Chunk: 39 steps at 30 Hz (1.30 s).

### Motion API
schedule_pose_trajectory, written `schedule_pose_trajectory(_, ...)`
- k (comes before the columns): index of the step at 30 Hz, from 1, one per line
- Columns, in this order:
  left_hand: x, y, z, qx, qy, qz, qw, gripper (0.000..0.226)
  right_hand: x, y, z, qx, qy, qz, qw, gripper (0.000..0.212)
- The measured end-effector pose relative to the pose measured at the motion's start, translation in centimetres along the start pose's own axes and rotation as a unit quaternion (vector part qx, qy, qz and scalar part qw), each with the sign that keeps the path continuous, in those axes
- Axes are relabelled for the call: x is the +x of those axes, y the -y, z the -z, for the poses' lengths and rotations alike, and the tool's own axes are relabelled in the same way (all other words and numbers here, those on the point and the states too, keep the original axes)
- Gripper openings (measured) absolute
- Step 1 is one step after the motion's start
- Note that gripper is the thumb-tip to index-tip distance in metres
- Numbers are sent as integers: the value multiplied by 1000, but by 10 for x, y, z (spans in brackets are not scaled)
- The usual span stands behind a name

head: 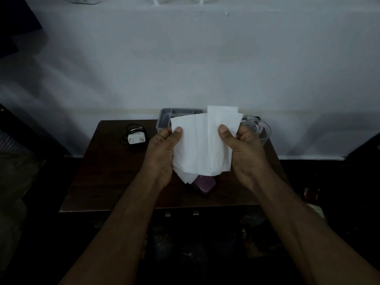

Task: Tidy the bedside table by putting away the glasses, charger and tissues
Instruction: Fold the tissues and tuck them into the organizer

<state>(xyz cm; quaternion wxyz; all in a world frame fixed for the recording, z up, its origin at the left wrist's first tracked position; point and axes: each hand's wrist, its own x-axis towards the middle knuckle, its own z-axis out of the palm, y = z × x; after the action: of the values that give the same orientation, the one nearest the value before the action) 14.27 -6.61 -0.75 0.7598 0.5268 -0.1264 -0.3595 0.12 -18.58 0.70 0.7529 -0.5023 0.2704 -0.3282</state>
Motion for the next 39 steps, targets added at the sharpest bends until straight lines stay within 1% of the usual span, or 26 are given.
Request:
schedule_pose_trajectory(4,1,2,3,-20,25,-4,999,19,-4,5,-2,-37,20,22,999,34)
schedule_pose_trajectory(5,0,3,0,-18,24,-7,1000,25,-4,6,-3,-36,33,24,999,39)
schedule_pose_trajectory(7,-2,4,-6,-20,23,-7,1000,45,-5,6,-6,-26,60,21,998,50)
schedule_pose_trajectory(8,-4,4,-9,-26,28,-8,999,48,-6,6,-8,-21,73,17,997,54)
schedule_pose_trajectory(10,-5,6,-13,-22,46,-3,999,45,-7,3,-10,-21,100,14,995,55)
schedule_pose_trajectory(12,-7,10,-16,7,68,1,998,33,-8,1,-13,-24,118,13,993,51)
schedule_pose_trajectory(14,-6,14,-18,31,77,-5,997,26,-9,-1,-14,-26,129,13,991,46)
schedule_pose_trajectory(16,-3,16,-19,27,76,-8,997,13,-9,-2,-15,-39,134,16,990,44)
schedule_pose_trajectory(17,-2,18,-21,21,80,-1,997,11,-9,-3,-15,-50,133,18,990,43)
schedule_pose_trajectory(20,-2,24,-24,-6,78,40,996,40,-9,-7,-15,-104,116,33,987,43)
schedule_pose_trajectory(21,-3,26,-24,-25,87,48,995,40,-9,-9,-15,-126,110,40,985,44)
schedule_pose_trajectory(22,-6,26,-21,-31,103,43,993,31,-8,-9,-14,-144,107,45,983,45)
schedule_pose_trajectory(23,-7,28,-22,-24,113,34,993,27,-8,-10,-14,-157,109,47,980,45)
schedule_pose_trajectory(25,-2,24,-19,-16,106,50,993,41,-8,-9,-12,-169,130,40,976,40)
schedule_pose_trajectory(26,0,21,-15,-7,111,52,992,40,-9,-8,-11,-171,141,32,974,38)
schedule_pose_trajectory(27,0,20,-9,14,131,47,990,39,-10,-7,-11,-172,150,24,973,36)
schedule_pose_trajectory(29,-4,17,-4,31,157,60,985,35,-12,-7,-12,-174,154,21,972,36)
schedule_pose_trajectory(30,-7,12,-5,21,150,63,986,35,-12,-6,-12,-177,149,28,972,34)
schedule_pose_trajectory(32,-7,4,-10,-11,108,53,993,45,-10,-5,-13,-176,121,47,976,31)
schedule_pose_trajectory(34,-7,-5,-13,4,77,31,997,48,-7,-2,-12,-152,72,56,984,29)
schedule_pose_trajectory(35,-8,-8,-12,22,64,21,998,56,-4,-1,-12,-137,45,57,988,27)
schedule_pose_trajectory(37,-9,-13,-8,41,71,22,996,68,-1,1,-10,-114,-4,57,992,21)
schedule_pose_trajectory(39,-12,-13,-7,96,82,11,992,69,1,2,-9,-114,-35,57,991,17)
